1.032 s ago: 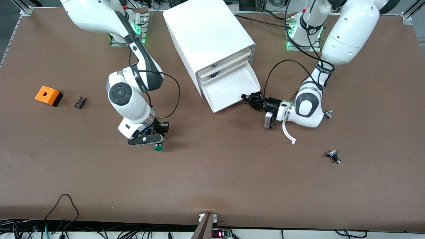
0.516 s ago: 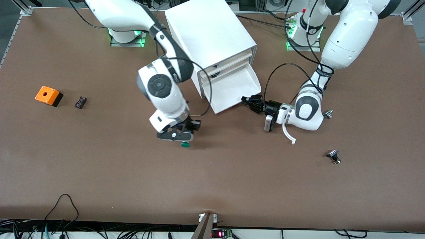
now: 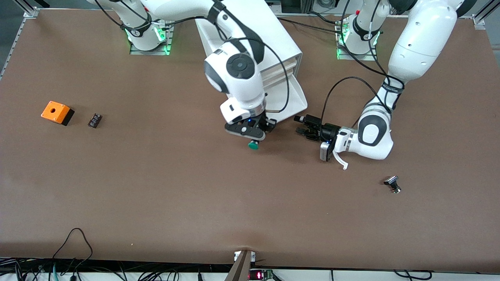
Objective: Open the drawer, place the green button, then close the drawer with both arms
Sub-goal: 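Carry the green button over the open drawer with the right gripper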
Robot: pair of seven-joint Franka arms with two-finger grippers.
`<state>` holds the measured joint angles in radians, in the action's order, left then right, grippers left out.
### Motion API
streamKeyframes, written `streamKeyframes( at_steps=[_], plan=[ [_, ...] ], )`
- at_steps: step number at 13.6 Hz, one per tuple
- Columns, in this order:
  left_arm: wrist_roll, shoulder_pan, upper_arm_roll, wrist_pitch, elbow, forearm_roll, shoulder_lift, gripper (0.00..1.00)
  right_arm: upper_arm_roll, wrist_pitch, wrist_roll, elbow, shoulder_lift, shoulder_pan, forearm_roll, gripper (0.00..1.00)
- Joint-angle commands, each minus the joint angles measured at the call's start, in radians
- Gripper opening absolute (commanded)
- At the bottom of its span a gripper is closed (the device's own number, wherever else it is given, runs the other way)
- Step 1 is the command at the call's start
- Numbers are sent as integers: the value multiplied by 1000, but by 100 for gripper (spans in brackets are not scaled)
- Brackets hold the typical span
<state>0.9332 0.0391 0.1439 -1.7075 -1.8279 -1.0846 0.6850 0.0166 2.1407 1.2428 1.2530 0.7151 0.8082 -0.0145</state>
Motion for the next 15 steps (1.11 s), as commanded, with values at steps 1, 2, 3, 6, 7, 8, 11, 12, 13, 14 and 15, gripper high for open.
streamKeyframes(
  at_steps=[1,2,3,6,7,8,11,12,13,14,15],
  plan=[
    [-157,-17,-1,64,36,174,-77,99,-7,-19,259,-38,32,43,-18,0],
    [-207,-33,-1,99,77,255,-79,99,-7,-16,349,-40,40,49,-24,0],
    [-256,-48,-1,133,125,326,-79,99,-7,-12,422,-41,52,60,-36,0],
    [-452,-53,0,247,310,549,-87,99,-7,-10,567,-88,108,83,-36,0],
    [-535,-51,6,273,373,615,-91,99,-7,-10,604,-104,128,86,-36,0],
    [-601,-48,9,305,441,677,-91,99,-7,-8,633,-121,148,95,-36,0],
    [-680,-42,5,380,585,820,-93,99,-7,-10,690,-129,168,109,-47,0],
    [-680,-39,3,381,619,885,-93,99,-7,-15,701,-129,168,111,-64,0],
    [-677,-36,14,379,675,978,-91,99,-7,-21,713,-130,164,114,-83,0],
    [-679,-18,16,374,720,1065,-81,99,-7,-24,727,-130,159,117,-94,0],
    [-685,13,4,367,740,1113,-79,99,-7,-24,756,-130,158,118,-96,0]
  ],
)
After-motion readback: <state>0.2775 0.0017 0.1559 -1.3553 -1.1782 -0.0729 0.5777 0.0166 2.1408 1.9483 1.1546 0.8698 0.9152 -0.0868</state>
